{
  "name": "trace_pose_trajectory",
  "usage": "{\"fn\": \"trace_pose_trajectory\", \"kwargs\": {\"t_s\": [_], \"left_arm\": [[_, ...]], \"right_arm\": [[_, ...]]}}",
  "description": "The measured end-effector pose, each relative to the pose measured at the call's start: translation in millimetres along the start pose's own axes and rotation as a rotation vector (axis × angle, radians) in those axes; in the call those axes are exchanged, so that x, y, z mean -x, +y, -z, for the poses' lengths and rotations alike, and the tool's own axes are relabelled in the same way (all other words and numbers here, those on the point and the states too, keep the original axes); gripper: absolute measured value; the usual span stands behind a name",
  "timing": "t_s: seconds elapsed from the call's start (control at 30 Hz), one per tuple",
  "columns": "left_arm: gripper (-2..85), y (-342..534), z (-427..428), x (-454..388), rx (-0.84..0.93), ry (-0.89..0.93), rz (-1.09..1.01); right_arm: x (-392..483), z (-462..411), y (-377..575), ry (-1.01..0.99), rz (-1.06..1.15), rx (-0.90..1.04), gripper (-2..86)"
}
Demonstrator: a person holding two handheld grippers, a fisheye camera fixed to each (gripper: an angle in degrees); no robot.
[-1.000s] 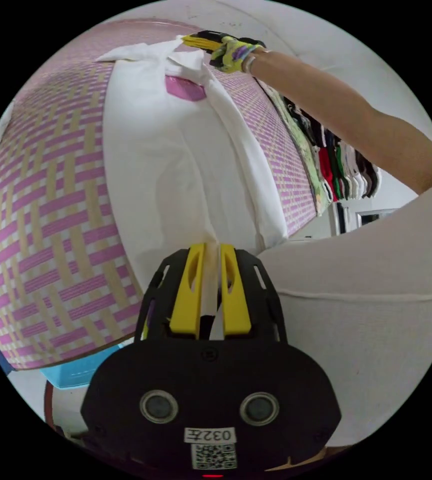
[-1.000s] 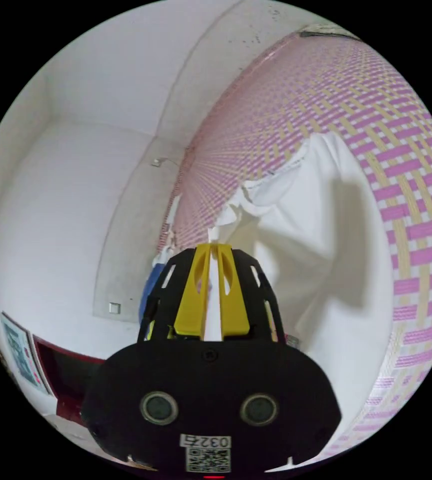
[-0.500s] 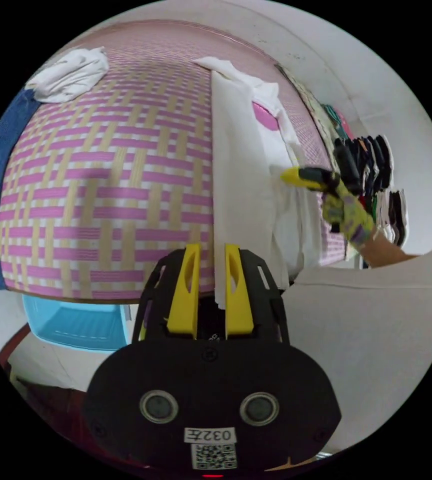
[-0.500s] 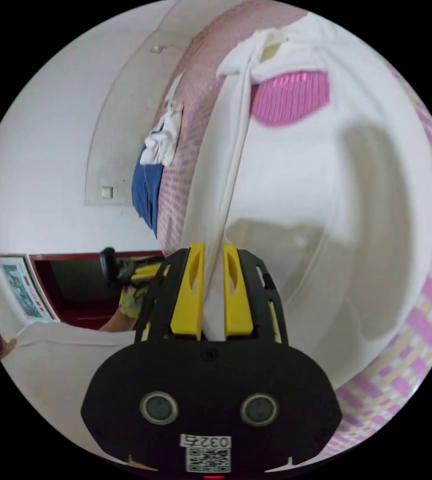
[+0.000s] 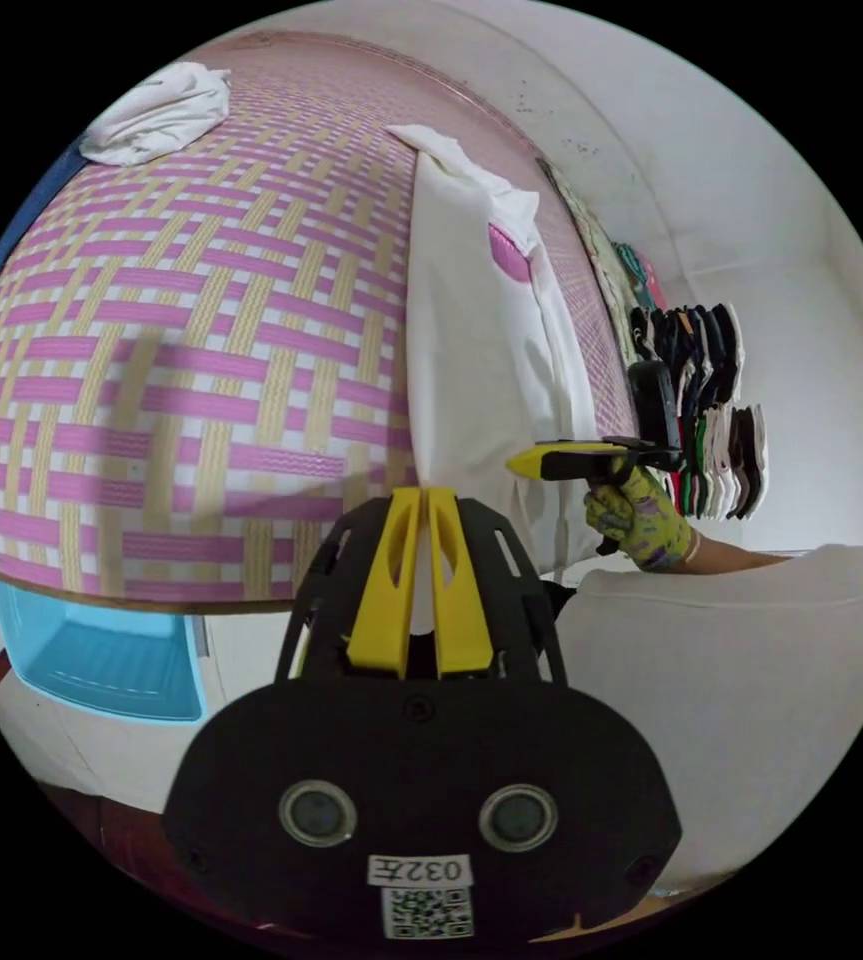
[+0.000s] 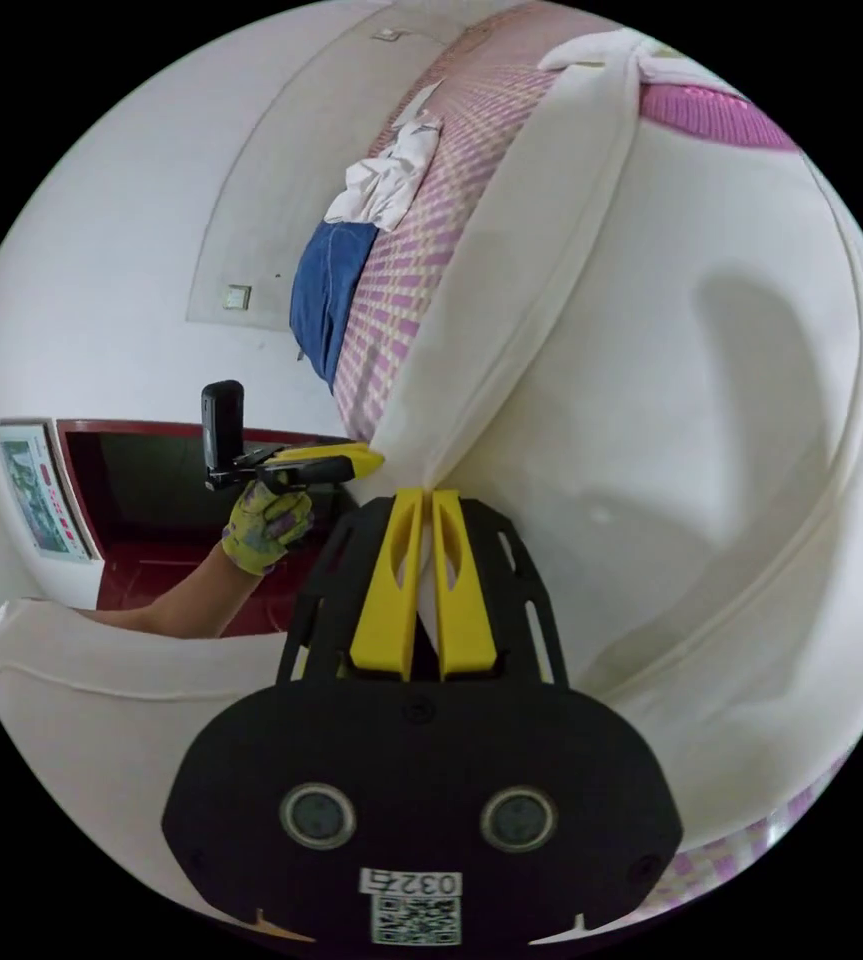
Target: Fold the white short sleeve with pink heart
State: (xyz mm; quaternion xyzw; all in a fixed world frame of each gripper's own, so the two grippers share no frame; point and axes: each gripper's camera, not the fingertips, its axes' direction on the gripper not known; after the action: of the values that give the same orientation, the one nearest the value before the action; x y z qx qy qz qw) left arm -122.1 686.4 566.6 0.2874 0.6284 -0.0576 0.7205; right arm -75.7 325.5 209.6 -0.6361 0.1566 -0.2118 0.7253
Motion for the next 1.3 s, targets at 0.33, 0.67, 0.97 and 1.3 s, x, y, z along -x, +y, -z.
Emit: {"fn": "trace_pose_trajectory", "kwargs": {"t_s": [0.33, 0.67, 0.97, 1.3], "left_arm": [[-0.8, 20.2, 6.7, -21.5, -0.056, -0.12, -0.021], [-1.7, -86.2, -44.1, -81.4, -0.001, -0.033, -0.226], [-1.2, -161.4, -96.9, -100.5, 0.092, 0.03, -0.333], [1.9, -278.0, -133.8, -74.0, 0.203, 0.2, -0.331]], "right_arm": [[72.1, 7.4, 60.8, 0.304, 0.185, -0.118, 7.0], [105.3, 4.1, 92.1, 0.828, 0.061, -0.295, 8.5], [164.5, -14.8, 99.5, 0.915, 0.035, -0.342, -0.5], [176.6, -39.4, 89.0, 0.707, -0.076, -0.299, 5.3]]}}
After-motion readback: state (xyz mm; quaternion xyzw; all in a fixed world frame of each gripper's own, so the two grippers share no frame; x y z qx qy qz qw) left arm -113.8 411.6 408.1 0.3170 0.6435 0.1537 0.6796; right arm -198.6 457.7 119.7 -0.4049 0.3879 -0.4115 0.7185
